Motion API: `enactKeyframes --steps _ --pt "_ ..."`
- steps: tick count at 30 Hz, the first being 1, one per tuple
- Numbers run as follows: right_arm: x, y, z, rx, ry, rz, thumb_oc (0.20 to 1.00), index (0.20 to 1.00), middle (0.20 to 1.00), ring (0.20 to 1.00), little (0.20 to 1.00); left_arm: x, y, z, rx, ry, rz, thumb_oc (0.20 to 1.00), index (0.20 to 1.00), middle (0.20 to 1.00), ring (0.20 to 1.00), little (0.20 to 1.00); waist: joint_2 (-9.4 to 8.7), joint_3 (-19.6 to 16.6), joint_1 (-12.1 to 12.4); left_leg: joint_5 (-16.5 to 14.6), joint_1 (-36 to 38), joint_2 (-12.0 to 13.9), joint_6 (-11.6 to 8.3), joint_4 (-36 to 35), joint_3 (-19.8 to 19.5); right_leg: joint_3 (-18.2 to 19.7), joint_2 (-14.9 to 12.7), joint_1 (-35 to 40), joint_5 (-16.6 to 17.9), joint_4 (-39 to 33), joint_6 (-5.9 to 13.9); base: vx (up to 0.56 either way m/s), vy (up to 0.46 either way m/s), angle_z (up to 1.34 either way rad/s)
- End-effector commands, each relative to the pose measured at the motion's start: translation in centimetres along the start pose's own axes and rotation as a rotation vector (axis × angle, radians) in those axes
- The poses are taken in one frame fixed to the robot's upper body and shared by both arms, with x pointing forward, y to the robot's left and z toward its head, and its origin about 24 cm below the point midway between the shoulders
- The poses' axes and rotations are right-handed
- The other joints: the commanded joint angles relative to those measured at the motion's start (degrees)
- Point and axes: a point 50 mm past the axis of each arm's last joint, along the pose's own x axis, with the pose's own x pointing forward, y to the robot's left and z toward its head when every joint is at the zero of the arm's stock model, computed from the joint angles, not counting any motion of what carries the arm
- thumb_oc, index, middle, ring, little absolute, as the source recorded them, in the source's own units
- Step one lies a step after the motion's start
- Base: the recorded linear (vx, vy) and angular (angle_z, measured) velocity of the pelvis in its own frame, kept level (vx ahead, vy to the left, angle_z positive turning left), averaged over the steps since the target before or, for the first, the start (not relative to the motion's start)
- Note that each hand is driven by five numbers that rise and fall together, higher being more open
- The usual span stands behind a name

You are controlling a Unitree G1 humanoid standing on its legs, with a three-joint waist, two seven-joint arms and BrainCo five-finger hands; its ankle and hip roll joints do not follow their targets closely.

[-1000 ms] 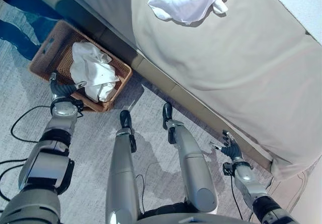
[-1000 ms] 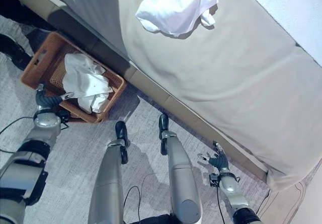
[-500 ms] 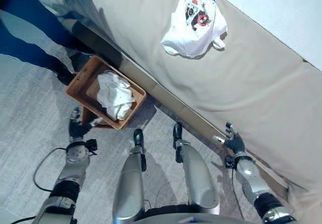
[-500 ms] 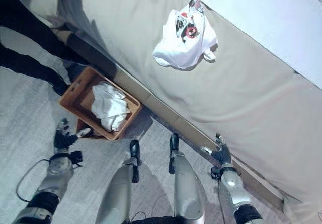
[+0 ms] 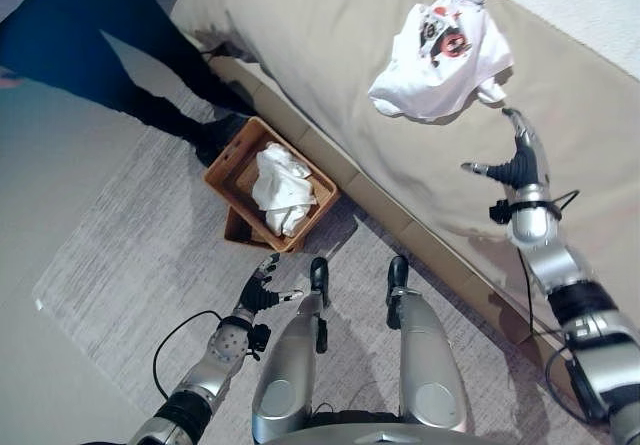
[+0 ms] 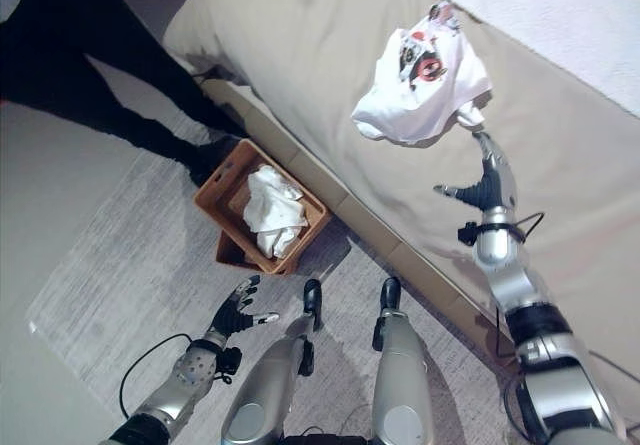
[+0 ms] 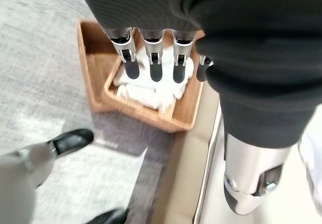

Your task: Pick up clothes into the bucket

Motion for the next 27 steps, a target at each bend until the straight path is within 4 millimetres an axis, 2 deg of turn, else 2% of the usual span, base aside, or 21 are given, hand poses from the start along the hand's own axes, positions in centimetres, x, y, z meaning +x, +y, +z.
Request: enactKeyframes --steps 1,2,3,4,6,7,8,10,11,13,14,15,17,21,27 --pt "2.6 -2.9 1.1 -0.063 -0.026 -0.113 1.0 1.0 1.0 1.0 1.0 -0.7 0.3 -0.5 -0.044 0.007 0.027 1.0 1.0 1.0 1.0 1.0 -0.88 -1.0 1.7 -1.2 1.9 0.1 -0.03 0.9 -2.0 -1.2 -2.5 2.8 -0.1 0.7 3.57 -0.02 -0.084 0.23" --pt "3.7 -3.9 1.4 -0.093 -0.013 -0.137 1.0 1.0 1.0 1.0 1.0 -0.7 0.3 -0.6 -0.068 0.015 0.041 1.0 1.0 1.0 1.0 1.0 -0.78 -0.5 2.2 -1.0 1.3 0.1 -0.12 1.0 -2.5 -1.6 -2.6 2.1 -0.3 1.5 3.42 -0.02 -0.065 0.12" --pt "3.8 -3.9 1.5 -0.093 -0.016 -0.138 1.0 1.0 1.0 1.0 1.0 -0.6 0.3 -0.6 -0.07 0.014 0.042 1.0 1.0 1.0 1.0 1.0 -0.75 -0.4 2.0 -1.0 1.2 0.0 -0.12 1.0 -2.5 -1.6 -2.6 2.0 -0.4 1.6 3.41 -0.06 -0.11 0.21" --pt "5.9 -6.1 2.3 -0.17 0.012 -0.185 1.0 1.0 1.0 1.0 1.0 -0.5 -0.1 -0.5 -0.088 0.017 0.038 1.0 1.0 1.0 1.0 1.0 -0.36 0.9 3.3 -0.3 -0.8 0.2 -0.36 1.4 -3.7 -2.4 -2.9 -0.3 -0.8 3.4 3.19 -0.04 -0.076 0.24" --pt "6.4 -7.0 2.5 -0.195 0.024 -0.205 1.0 1.0 1.0 1.0 1.0 -0.5 -0.3 -0.5 -0.086 0.015 0.029 1.0 1.0 1.0 1.0 1.0 -0.13 0.9 3.6 0.0 -2.1 0.2 -0.53 1.4 -4.2 -2.7 -3.1 -1.6 -1.0 4.0 3.1 -0.05 -0.1 0.23" --pt "7.3 -8.7 2.5 -0.276 0.055 -0.231 1.0 1.0 1.0 1.0 1.0 -0.5 -0.5 -0.2 -0.08 0.004 0.018 1.0 1.0 1.0 1.0 1.0 0.28 0.9 4.4 0.5 -4.6 0.1 -0.73 1.7 -5.1 -3.1 -3.5 -4.1 -1.4 5.2 2.91 -0.04 -0.088 0.25" --pt "7.3 -8.7 2.6 -0.276 0.053 -0.232 1.0 1.0 1.0 1.0 1.0 -0.4 -0.6 -0.2 -0.081 0.003 0.019 1.0 1.0 1.0 1.0 1.0 0.3 0.9 4.3 0.5 -4.7 0.1 -0.73 1.7 -5.1 -3.1 -3.5 -4.3 -1.4 5.3 2.91 -0.04 -0.071 0.36" --pt "8.0 -10.5 2.9 -0.328 0.074 -0.271 1.0 1.0 1.0 1.0 1.0 -0.4 -0.8 0.1 -0.081 -0.011 0.007 1.0 1.0 1.0 1.0 1.0 0.93 0.9 5.0 1.1 -7.4 -0.2 -0.87 1.9 -5.7 -3.4 -4.0 -7.3 -1.8 7.0 2.79 0.02 -0.047 0.29" --pt "8.1 -11.4 2.8 -0.361 0.09 -0.295 1.0 1.0 1.0 1.0 1.0 -0.4 -0.8 0.2 -0.09 -0.017 0.01 1.0 1.0 1.0 1.0 1.0 0.88 0.9 5.3 0.0 -7.4 -0.5 -0.98 1.9 -6.2 -2.9 -4.4 -8.1 -4.0 8.7 3.3 0.07 -0.056 0.31" --pt "8.3 -13.1 2.9 -0.413 0.103 -0.329 1.0 1.0 1.0 1.0 1.0 -0.3 -1.0 0.7 -0.112 -0.039 0.007 1.0 1.0 1.0 1.0 1.0 1.28 0.9 5.9 0.2 -9.6 -1.0 -1.01 2.3 -6.7 -2.8 -5.1 -10.8 -4.5 10.3 3.22 0.04 -0.044 0.33" --pt "8.6 -14.6 3.4 -0.453 0.103 -0.362 1.0 1.0 1.0 1.0 1.0 -0.2 -1.1 1.0 -0.146 -0.05 0.01 1.0 1.0 1.0 1.0 1.0 1.71 0.9 6.3 0.4 -11.6 -1.4 -1.0 2.7 -7.2 -2.7 -5.8 -13.4 -4.9 12.0 3.18 -0.01 -0.018 0.21" --pt "8.6 -14.6 3.5 -0.453 0.102 -0.363 1.0 1.0 1.0 1.0 1.0 -0.2 -1.1 1.1 -0.147 -0.051 0.01 1.0 1.0 1.0 1.0 1.0 1.71 0.9 6.3 0.4 -11.7 -1.5 -1.0 2.7 -7.2 -2.6 -5.9 -13.6 -4.9 12.1 3.18 -0.02 -0.025 0.14" --pt "8.5 -16.7 3.3 -0.522 0.13 -0.398 1.0 1.0 1.0 1.0 1.0 -0.2 -1.4 1.6 -0.169 -0.075 0.0 1.0 1.0 1.0 1.0 1.0 2.59 0.9 7.0 0.9 -14.6 -2.1 -0.97 3.1 -7.8 -2.9 -7.0 -17.0 -5.5 14.2 3.18 -0.01 -0.035 0.13" --pt "8.8 -18.4 4.2 -0.566 0.13 -0.425 1.0 1.0 1.0 1.0 1.0 -0.2 -1.6 2.3 -0.194 -0.101 -0.01 1.0 1.0 1.0 1.0 1.0 3.2 0.9 7.3 1.4 -17.5 -2.7 -0.89 2.9 -8.2 -2.6 -7.8 -20.9 -6.0 16.1 3.24 0.01 0.0 0.15" --pt "9.2 -19.2 5.4 -0.593 0.104 -0.446 1.0 1.0 1.0 1.0 1.0 -0.1 -1.9 3.4 -0.233 -0.14 -0.017 1.0 1.0 1.0 1.0 1.0 4.08 0.9 7.5 2.0 -21.3 -3.4 -0.8 2.9 -8.6 -2.0 -8.6 -25.7 -6.6 18.0 3.13 0.02 -0.001 0.09"
